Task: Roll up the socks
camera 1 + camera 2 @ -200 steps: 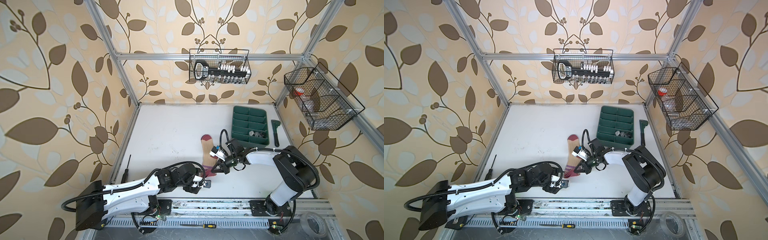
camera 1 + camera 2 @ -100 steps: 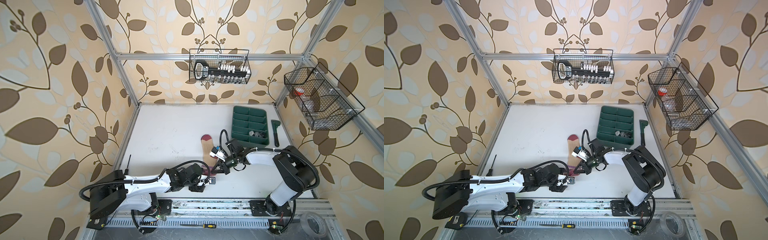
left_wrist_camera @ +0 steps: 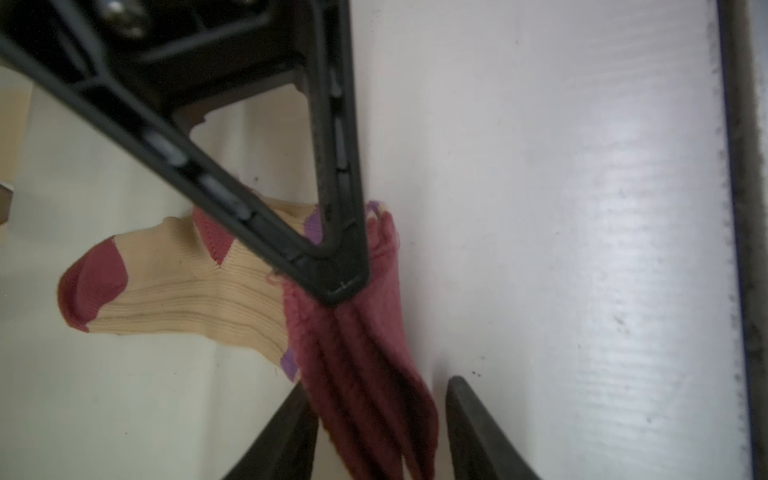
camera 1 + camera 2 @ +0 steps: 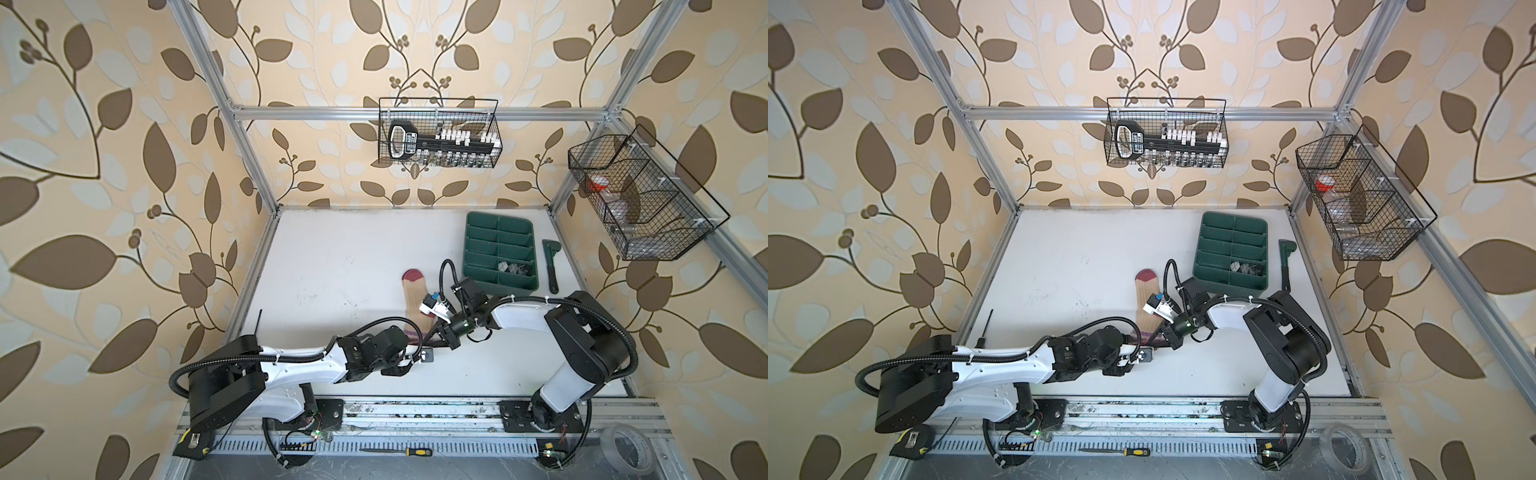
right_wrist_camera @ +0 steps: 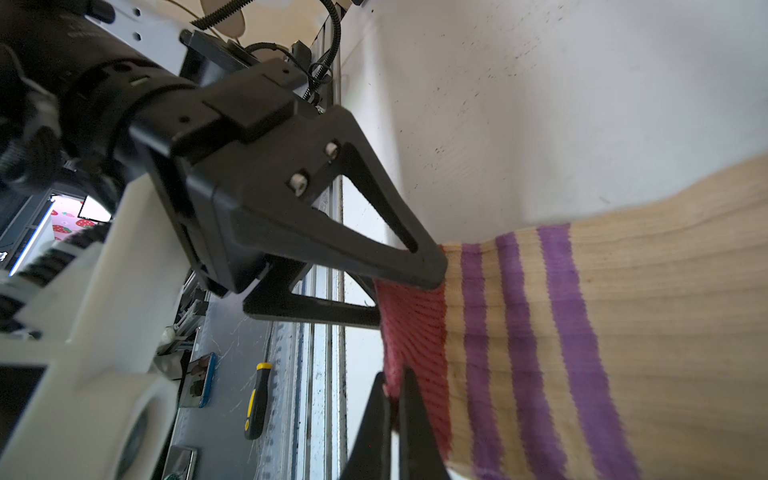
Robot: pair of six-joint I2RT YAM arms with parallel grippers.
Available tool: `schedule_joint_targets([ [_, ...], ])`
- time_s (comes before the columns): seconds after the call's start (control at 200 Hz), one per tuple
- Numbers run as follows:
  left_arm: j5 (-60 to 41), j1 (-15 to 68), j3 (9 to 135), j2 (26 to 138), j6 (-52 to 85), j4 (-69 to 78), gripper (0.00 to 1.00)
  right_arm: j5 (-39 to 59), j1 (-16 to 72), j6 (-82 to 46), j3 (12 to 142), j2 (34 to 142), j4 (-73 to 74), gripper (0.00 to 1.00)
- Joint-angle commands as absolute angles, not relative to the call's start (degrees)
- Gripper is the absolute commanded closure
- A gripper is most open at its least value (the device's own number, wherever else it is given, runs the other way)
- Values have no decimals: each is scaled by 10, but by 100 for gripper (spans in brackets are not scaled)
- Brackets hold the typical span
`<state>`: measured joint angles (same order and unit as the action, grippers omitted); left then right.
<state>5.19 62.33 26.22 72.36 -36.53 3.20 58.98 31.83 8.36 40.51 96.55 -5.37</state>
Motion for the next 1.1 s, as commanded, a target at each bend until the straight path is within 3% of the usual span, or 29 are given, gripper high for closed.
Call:
schedule_joint_targets([
  [0.0,55,630,270,718,-382,37,68,610,315,96,400,973,-54,100],
  [0.265,52,630,270,710,-386,23,100,593,312,85,397,964,-47,100],
  [0.32,49,630,275,708,-383,12,100,578,312,82,397,959,-43,100],
  [0.37,37,630,285,707,-389,-12,100,555,312,75,396,951,-38,93],
  [0.465,22,630,317,707,-371,-59,100,510,313,67,394,924,-35,60],
  [0.555,2,630,338,707,-349,-84,100,479,313,69,393,879,-45,42],
  [0.67,-27,630,360,716,-325,-110,100,429,309,94,398,801,-89,37],
  [0.87,-51,630,379,754,-288,-126,100,209,265,102,406,636,-172,34],
  [1.095,-158,629,429,848,-248,-152,100,-153,242,124,357,385,-147,35],
])
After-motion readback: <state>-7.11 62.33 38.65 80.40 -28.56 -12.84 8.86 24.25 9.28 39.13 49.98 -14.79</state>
